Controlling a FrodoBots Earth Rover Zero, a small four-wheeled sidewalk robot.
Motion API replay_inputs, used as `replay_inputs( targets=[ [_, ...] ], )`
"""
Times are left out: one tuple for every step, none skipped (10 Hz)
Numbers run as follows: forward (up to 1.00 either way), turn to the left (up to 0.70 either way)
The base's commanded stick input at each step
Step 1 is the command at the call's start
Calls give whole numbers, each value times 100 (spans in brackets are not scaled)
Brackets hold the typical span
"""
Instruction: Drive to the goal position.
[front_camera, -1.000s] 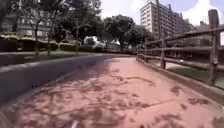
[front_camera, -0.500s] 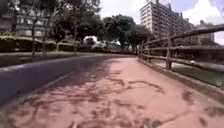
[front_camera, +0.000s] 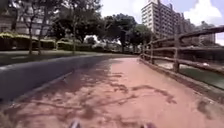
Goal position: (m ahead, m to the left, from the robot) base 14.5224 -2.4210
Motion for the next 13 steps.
replay_inputs(
  targets=[
    [70,0],
    [70,0],
    [70,0],
    [70,0],
    [70,0],
    [70,0],
    [70,0],
    [70,0],
    [70,0],
    [70,0],
    [70,-2],
    [70,-27],
    [70,-32]
  ],
)
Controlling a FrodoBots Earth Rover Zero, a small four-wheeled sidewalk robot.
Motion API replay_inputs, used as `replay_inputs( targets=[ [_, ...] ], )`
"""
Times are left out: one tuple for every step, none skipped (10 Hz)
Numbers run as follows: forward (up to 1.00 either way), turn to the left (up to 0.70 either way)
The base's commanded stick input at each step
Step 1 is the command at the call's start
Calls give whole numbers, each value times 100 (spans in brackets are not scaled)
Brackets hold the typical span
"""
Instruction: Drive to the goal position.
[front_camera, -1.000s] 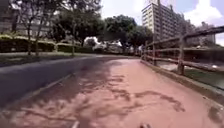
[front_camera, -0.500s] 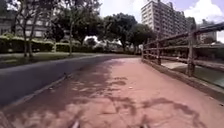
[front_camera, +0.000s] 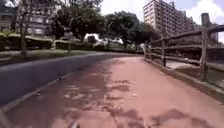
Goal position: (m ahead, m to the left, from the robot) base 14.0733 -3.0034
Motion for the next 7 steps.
replay_inputs(
  targets=[
    [70,-21],
    [70,-9],
    [70,0],
    [70,0],
    [70,0],
    [70,-2],
    [70,-22]
  ],
)
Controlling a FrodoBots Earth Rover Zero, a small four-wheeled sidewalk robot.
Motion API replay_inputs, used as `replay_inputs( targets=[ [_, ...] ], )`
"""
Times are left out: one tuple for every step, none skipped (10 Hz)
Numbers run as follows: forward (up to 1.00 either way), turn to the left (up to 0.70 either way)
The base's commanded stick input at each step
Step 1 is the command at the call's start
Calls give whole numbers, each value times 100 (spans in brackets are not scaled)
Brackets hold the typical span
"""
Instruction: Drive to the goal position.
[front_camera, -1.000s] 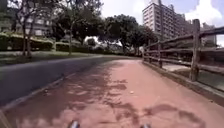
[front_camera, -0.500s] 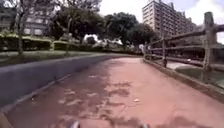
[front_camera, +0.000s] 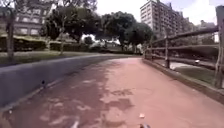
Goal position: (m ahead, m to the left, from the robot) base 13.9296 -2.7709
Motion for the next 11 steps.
replay_inputs(
  targets=[
    [70,-32],
    [70,-14],
    [70,0],
    [70,0],
    [70,0],
    [70,0],
    [70,0],
    [70,0],
    [70,0],
    [70,0],
    [70,0]
  ],
)
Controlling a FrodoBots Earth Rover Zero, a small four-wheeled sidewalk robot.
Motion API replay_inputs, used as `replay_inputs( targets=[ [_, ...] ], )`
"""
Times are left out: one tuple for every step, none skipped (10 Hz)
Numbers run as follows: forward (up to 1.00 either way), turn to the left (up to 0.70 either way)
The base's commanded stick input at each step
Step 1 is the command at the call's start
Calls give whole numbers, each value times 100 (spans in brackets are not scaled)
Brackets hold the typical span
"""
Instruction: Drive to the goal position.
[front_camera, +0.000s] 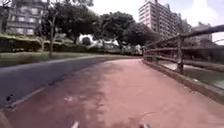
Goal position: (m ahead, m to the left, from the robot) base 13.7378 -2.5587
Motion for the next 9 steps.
replay_inputs(
  targets=[
    [70,0],
    [70,0],
    [70,0],
    [70,0],
    [70,0],
    [70,0],
    [70,0],
    [70,-10],
    [70,-33]
  ],
)
